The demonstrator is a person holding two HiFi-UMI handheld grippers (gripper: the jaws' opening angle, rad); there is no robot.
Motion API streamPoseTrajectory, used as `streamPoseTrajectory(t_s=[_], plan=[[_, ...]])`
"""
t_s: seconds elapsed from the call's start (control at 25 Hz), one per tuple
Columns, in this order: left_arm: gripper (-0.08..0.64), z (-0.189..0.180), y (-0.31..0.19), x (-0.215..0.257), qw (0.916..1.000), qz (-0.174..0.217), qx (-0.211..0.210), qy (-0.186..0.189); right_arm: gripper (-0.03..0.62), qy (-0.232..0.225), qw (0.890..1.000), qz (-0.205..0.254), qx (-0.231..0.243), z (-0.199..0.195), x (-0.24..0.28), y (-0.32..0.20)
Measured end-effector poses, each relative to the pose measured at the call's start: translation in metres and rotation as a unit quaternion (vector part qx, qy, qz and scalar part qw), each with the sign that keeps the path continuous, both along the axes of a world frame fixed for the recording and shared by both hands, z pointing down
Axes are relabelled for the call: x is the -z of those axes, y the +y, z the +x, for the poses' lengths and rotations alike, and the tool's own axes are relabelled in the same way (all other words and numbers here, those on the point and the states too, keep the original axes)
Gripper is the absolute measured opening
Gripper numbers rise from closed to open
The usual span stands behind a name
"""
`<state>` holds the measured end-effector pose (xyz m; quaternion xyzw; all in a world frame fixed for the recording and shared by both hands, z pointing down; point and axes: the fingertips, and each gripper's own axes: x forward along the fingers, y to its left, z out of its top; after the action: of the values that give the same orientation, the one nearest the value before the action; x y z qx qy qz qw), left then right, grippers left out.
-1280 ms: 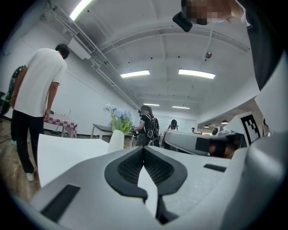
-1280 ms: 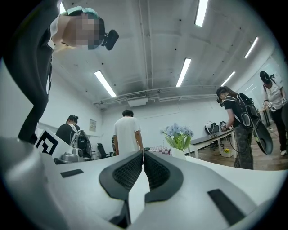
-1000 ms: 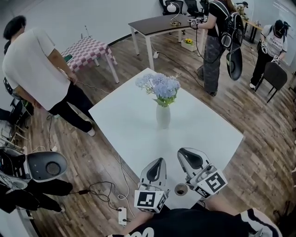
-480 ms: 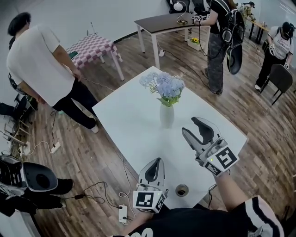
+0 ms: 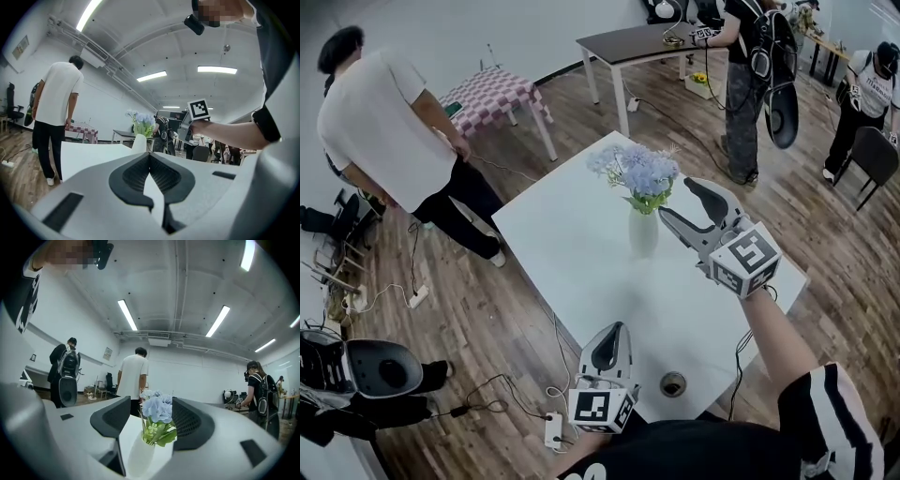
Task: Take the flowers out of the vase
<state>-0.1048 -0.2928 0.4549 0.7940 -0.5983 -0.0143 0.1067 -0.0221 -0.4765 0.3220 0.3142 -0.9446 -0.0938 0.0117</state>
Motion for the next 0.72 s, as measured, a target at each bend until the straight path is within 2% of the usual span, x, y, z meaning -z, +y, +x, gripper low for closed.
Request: streamPoseTrajectory(t_s=[0.24,0.48,0.72], plan=[[0.002,-0.006,0.001,0.005,0.9999,-0.001,0.012,-0.003,0.264,0.044,0.999,0.000,-0.002,-0.017,-0.008,-0.019],[0.002,-0.012,0.007,0.003,0.9997,-0.006,0.023,-0.010,0.264,0.034,0.999,-0.036,0.009,-0.029,-0.015,-0.038],[0.002,-0.016,0.012,-0.002,0.9992,-0.009,0.036,-0.011,0.262,0.045,0.998,-0.031,0.015,-0.034,-0.026,-0.038]])
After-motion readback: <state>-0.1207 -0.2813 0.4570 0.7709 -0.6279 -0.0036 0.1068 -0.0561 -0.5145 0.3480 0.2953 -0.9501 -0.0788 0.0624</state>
